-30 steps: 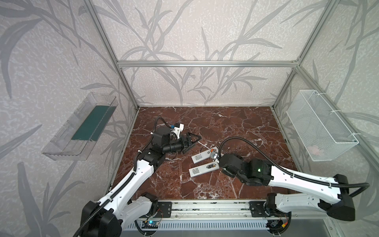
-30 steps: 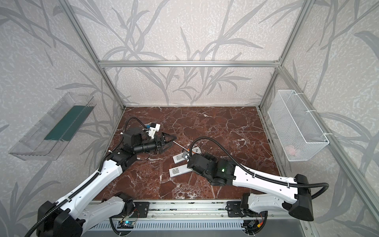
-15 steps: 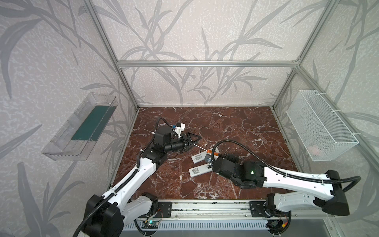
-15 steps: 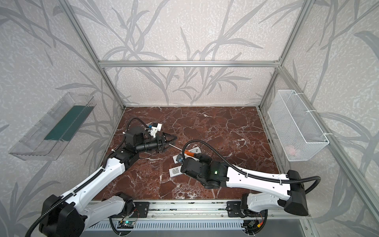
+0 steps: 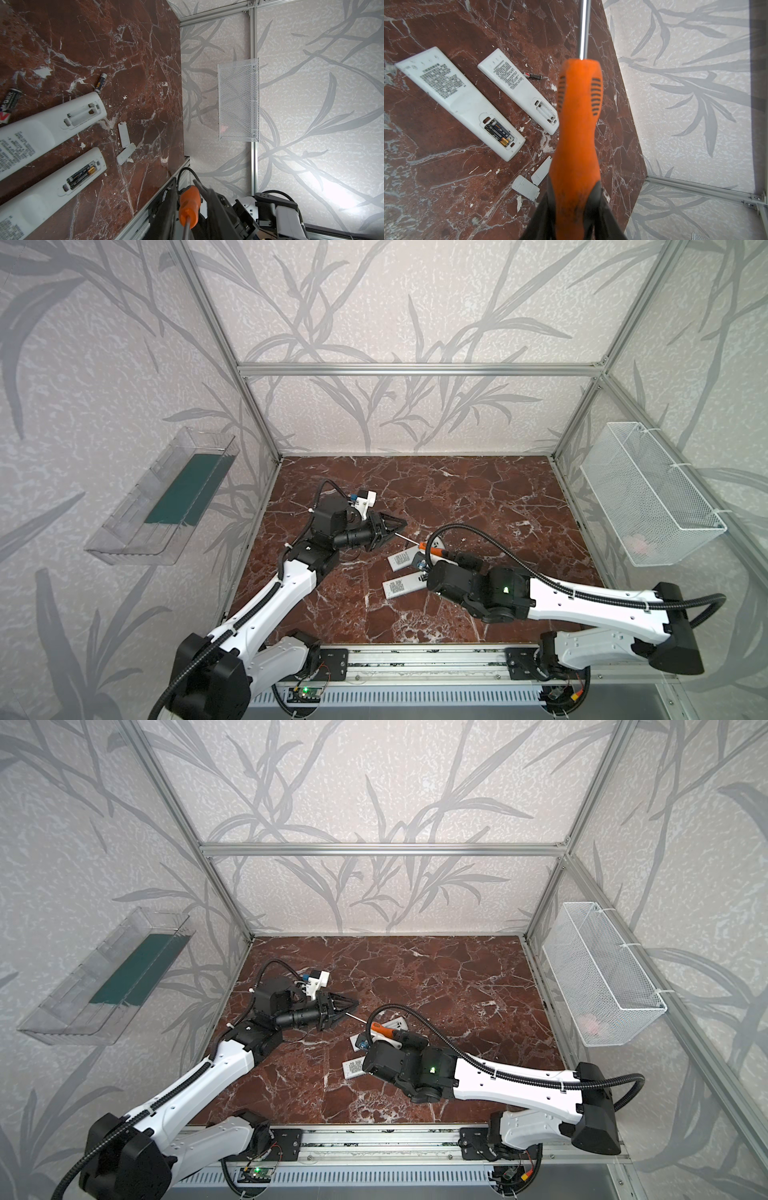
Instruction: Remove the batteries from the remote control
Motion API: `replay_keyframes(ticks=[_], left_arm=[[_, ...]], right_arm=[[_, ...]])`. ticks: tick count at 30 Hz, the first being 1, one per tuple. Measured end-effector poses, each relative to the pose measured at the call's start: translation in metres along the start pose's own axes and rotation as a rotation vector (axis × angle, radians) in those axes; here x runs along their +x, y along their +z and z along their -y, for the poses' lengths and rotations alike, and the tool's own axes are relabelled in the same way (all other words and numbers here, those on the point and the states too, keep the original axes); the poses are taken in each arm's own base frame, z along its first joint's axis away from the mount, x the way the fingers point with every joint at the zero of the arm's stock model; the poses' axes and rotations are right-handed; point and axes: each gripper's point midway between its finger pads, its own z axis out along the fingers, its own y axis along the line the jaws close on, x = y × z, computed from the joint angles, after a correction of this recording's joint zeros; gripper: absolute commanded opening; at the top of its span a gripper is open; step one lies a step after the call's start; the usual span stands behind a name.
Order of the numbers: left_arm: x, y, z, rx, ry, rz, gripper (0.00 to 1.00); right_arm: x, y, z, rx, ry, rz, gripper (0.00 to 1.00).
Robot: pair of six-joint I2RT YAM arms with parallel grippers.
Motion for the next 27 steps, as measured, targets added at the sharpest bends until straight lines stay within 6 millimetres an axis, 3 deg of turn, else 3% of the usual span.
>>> replay_keyframes(ticks=[9,12,15,22,27], left_arm=[[0.001,0.001,-0.002,-0.002,-0.006,-0.006,0.0],[0.001,0.002,-0.004,-0.005,-0.011,-0.009,0.0],[0.0,0.003,-0.006,-0.007,-0.016,-0.01,0.0],[-0.001,0.007,-0.011,-0.012,-0.025,-0.013,0.0],[-0.004,0.012,-0.017,-0.019,-0.033,-0.015,0.0]], right_arm=[[0.001,0.0,0.002,0.018,-0.001,-0.007,0.13],[0.002,0.002,0.001,0.026,-0.005,-0.017,0.18],[0.003,0.003,0.001,0.032,-0.007,-0.025,0.29],[0.003,0.002,0.004,0.042,0.032,-0.022,0.67],[0.002,-0.007,0.011,0.035,0.092,0.011,0.83]])
